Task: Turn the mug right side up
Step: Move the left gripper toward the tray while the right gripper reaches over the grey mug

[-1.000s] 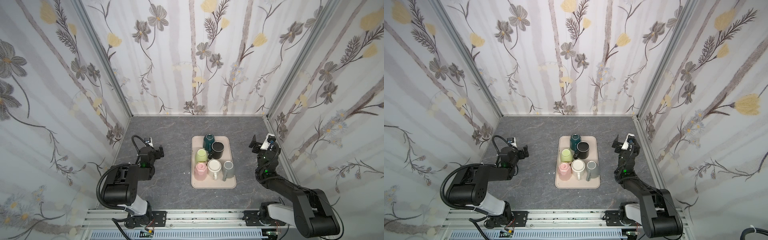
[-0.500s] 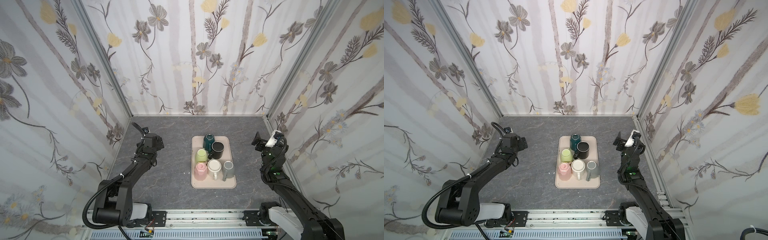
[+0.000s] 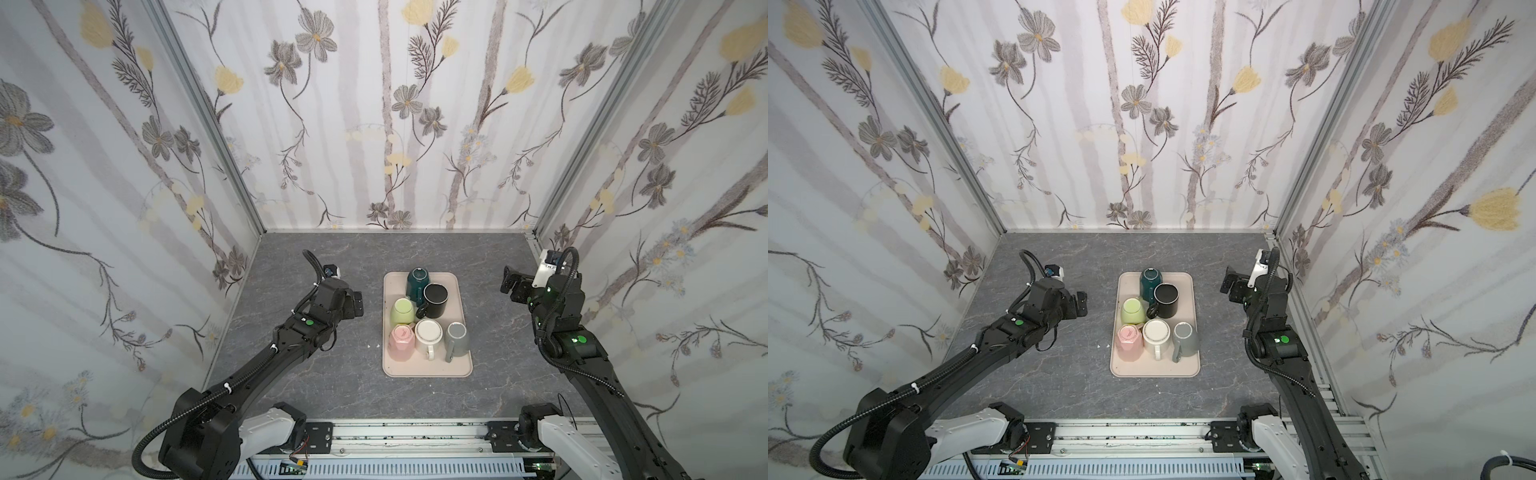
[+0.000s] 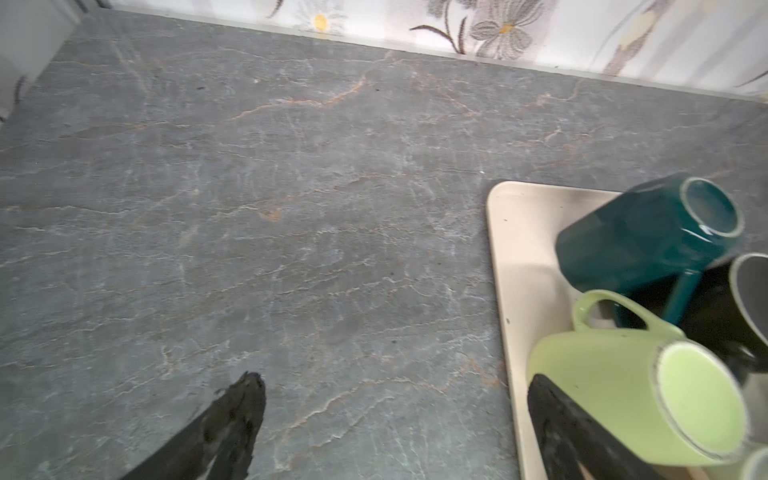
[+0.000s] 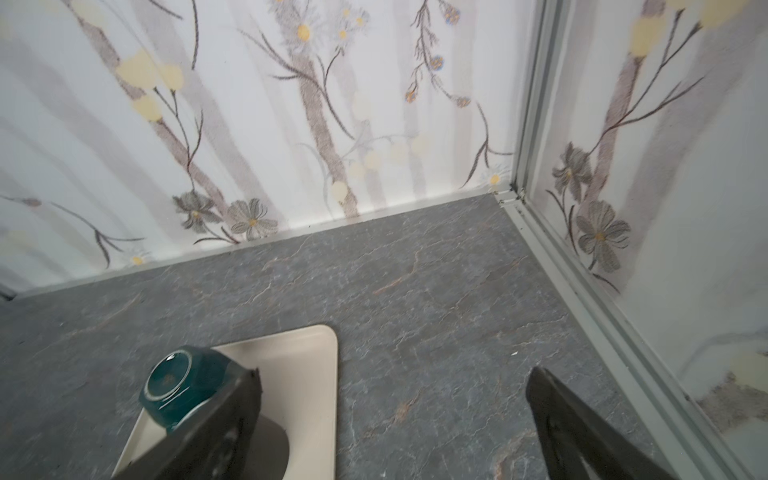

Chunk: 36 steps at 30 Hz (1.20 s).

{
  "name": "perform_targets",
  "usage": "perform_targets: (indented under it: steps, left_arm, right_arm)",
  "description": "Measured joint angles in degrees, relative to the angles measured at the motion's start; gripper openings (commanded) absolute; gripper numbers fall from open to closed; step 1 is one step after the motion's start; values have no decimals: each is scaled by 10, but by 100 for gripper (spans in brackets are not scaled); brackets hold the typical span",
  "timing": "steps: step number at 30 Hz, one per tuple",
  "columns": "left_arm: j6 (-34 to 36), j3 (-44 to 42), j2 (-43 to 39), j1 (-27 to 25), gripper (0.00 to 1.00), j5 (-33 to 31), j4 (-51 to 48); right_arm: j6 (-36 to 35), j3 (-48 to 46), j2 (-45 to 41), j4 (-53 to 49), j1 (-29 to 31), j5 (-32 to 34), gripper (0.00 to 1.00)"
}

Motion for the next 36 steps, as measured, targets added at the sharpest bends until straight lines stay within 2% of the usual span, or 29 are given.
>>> perform_targets:
  steps: [7, 20, 26, 29, 34, 36]
  left_arm:
    - [-9, -63, -25, -50, 100, 25, 49]
    - [-5, -97, -27, -57, 100, 31, 106]
    - [-5, -101, -32, -58, 100, 30, 111]
    - [-9, -106, -33, -58, 100, 30, 115]
    - [-14, -109, -28, -57, 100, 29, 118]
    - [-14, -109, -27, -58, 100, 29, 119]
  right_arm:
    - [39, -20, 11, -73, 78, -45, 100]
    - [177, -94, -18, -174, 232, -44, 99]
    - [240, -104, 14, -178, 304, -40, 87]
    - [259, -102, 30, -181, 316, -29, 75]
    - [281, -98, 49, -179, 328, -23, 67]
    - [285, -98, 58, -177, 330, -24, 67]
